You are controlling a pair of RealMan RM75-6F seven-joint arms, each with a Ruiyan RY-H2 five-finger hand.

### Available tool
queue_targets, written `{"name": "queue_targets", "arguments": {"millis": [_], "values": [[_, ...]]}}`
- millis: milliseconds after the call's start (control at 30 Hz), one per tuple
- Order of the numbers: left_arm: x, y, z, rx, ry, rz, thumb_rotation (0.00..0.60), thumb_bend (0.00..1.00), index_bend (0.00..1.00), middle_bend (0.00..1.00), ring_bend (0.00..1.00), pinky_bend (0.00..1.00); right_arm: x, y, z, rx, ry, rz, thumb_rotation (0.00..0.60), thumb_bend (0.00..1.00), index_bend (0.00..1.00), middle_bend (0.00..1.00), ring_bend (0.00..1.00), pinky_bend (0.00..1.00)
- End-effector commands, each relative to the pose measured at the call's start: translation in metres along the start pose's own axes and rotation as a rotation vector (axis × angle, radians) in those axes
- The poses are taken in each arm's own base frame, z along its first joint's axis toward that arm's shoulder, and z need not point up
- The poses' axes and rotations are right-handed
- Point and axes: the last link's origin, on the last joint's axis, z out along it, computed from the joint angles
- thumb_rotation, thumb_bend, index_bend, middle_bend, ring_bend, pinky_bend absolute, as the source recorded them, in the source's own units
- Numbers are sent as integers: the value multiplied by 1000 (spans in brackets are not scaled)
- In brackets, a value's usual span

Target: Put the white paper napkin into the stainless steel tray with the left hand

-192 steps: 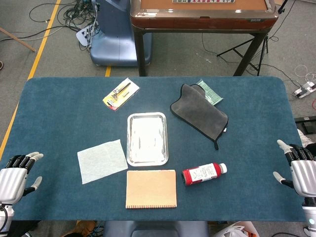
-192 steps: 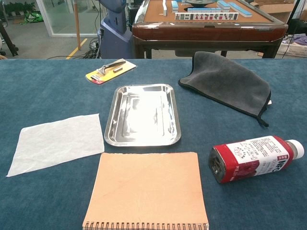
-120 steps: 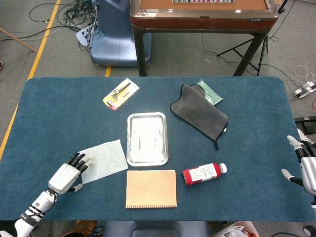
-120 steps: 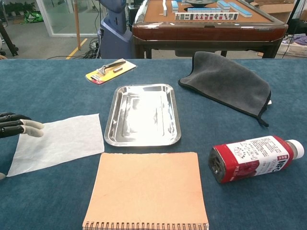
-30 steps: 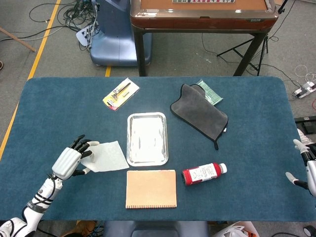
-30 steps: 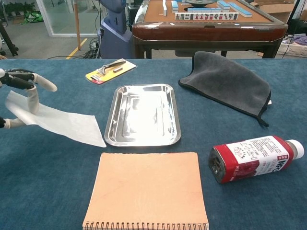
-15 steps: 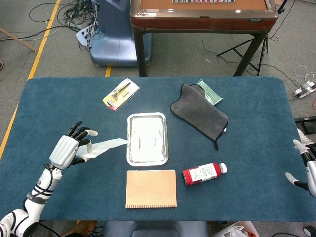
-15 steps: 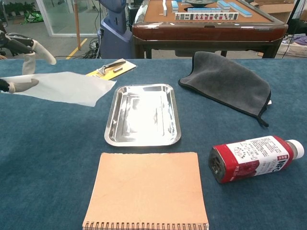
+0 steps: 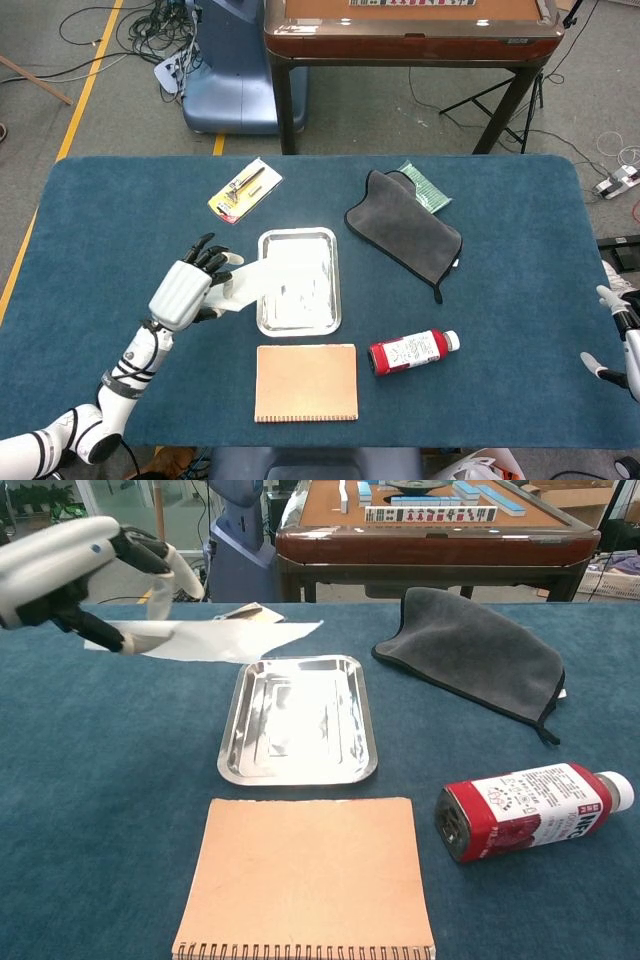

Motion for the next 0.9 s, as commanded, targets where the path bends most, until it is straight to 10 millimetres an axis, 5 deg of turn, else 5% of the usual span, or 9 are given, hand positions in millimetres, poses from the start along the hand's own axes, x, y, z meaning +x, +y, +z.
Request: {"name": "queue_targets", "arguments": {"millis": [33, 333, 900], "values": [[-22, 24, 16, -9, -38, -2, 600, 311, 655, 330, 213, 67, 0, 1, 0, -1, 0, 2, 600, 134, 135, 258, 160, 212], [-62, 63, 30, -9, -178, 60, 600, 305, 588, 330, 203, 67, 0, 4, -2, -5, -4, 5, 600, 134, 136, 258, 160, 212], [-73, 85, 42, -44, -247, 128, 600, 296, 361, 304, 189, 67, -2, 7, -4, -16, -10, 8, 600, 134, 135, 258, 160, 212]]}}
